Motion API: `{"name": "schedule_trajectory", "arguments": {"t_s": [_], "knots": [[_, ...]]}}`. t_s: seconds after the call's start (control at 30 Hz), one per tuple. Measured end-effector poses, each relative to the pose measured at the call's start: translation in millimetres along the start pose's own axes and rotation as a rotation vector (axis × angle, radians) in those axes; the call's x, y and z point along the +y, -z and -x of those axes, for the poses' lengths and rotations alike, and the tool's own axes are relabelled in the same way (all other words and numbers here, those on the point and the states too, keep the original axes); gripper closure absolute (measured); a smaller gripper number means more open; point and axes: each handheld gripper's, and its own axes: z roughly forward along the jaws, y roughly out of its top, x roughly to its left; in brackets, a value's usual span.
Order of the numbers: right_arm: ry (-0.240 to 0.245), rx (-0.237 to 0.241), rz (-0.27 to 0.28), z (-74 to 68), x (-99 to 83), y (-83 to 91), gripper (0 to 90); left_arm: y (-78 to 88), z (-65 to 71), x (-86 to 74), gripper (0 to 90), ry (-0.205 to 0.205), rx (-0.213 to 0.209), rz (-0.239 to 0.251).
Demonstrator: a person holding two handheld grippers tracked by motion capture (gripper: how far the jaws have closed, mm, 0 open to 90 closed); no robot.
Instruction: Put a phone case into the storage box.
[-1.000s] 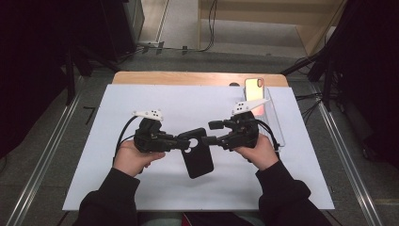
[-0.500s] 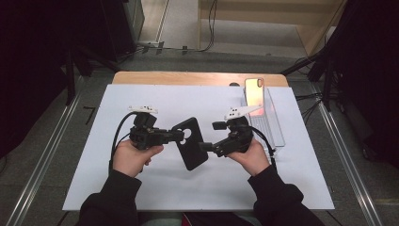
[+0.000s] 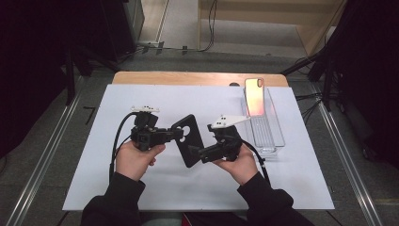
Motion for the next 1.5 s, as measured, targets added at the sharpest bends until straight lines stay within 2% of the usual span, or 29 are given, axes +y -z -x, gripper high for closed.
{"name": "schedule_trajectory", "arguments": {"t_s": [0.3, 0.47, 0.7, 0.73, 0.8, 0.93, 0.97, 1.03, 1.1, 1.2, 1.27, 1.3, 1.33, 1.4, 1.5], "knots": [[-0.014, -0.045, 0.016, -9.1, -2.2, -8.7, 0.0, -5.8, 8.9, -0.8, 76.1, 0.010, 0.009, -0.020], [-0.009, -0.077, 0.007, -15.5, -4.7, -16.4, 0.0, -10.9, 14.2, -2.0, 76.1, 0.010, -0.006, -0.027], [-0.020, -0.125, 0.004, -15.8, -6.8, -22.2, 0.0, -14.9, 18.3, -3.9, 76.1, 0.005, -0.023, -0.025], [-0.027, -0.129, 0.008, -15.3, -6.8, -22.5, 0.9, -15.4, 18.8, -4.3, 76.1, 0.004, -0.021, -0.024], [-0.022, -0.109, 0.020, -15.6, -7.9, -20.7, 11.2, -15.7, 19.1, -4.5, 76.0, 0.002, -0.016, -0.020], [-0.012, -0.120, 0.026, -18.4, -8.1, -19.4, 12.3, -14.3, 18.2, -4.3, 74.7, -0.001, -0.031, -0.019], [-0.010, -0.122, 0.027, -18.6, -7.9, -19.0, 12.5, -13.6, 19.8, -4.1, 73.6, -0.018, -0.019, -0.015], [-0.011, -0.128, 0.029, -18.4, -7.6, -17.9, 12.6, -11.5, 21.9, -3.1, 64.0, -0.035, -0.013, -0.013], [-0.012, -0.124, 0.031, -16.4, -7.6, -17.0, 12.7, -9.3, 21.4, -2.2, 57.8, -0.020, -0.030, -0.006], [-0.026, -0.120, 0.031, -12.1, -7.9, -15.6, 12.7, -4.7, 20.4, -0.7, 50.9, -0.020, -0.034, 0.003], [-0.025, -0.122, 0.030, -9.2, -8.4, -15.4, 12.7, -2.0, 18.5, -0.2, 45.8, -0.023, -0.056, 0.010], [-0.028, -0.120, 0.030, -6.8, -8.6, -15.1, 12.8, -1.8, 16.5, -0.4, 42.4, -0.034, -0.080, -0.003], [-0.030, -0.115, 0.028, -4.1, -8.6, -14.3, 12.7, -1.5, 16.0, -0.5, 37.3, -0.034, -0.087, -0.007], [-0.034, -0.098, 0.025, 0.1, -8.2, -12.6, 12.7, 1.2, 13.9, -1.5, 37.1, -0.052, -0.097, 0.008], [-0.037, -0.072, 0.024, 7.0, -6.6, -8.7, 12.7, 2.2, 9.7, -2.1, 31.8, -0.070, -0.133, -0.028]]}}
